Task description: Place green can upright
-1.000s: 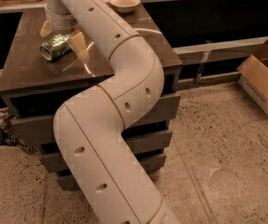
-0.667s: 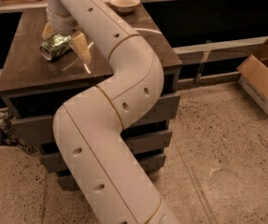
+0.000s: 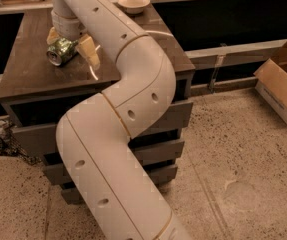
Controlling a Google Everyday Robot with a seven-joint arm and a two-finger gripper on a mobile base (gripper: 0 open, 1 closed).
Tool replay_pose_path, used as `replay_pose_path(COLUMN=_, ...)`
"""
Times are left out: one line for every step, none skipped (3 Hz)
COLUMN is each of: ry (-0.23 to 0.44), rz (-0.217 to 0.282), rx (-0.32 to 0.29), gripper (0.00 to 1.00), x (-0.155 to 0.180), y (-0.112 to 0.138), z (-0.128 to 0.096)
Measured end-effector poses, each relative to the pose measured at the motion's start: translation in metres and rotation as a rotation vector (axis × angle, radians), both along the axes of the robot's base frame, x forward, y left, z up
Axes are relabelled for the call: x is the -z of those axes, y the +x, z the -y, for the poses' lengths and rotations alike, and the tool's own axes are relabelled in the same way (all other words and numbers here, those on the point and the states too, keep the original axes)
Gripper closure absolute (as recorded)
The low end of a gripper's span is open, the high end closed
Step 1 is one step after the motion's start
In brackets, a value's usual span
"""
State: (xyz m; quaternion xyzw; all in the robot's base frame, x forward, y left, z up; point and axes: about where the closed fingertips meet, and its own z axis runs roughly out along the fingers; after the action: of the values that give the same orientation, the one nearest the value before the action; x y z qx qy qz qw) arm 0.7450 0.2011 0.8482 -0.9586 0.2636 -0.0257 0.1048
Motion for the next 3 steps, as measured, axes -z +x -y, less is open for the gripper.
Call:
replay_pose_path(ry=-0.016, rz=0.003, rx=-0.016, gripper=0.00, x=-0.001, y=-0.002, z=-0.002)
replay_pose_path(ry=-0.047, rz=0.024, rx=-0.088, gripper=0.00, x=-0.002, y=-0.004, z=-0.009)
replay_pose_path(ry=-0.092, rz=0.059, rx=-0.216, gripper=0.00, x=-0.004, y=-0.006, z=-0.021)
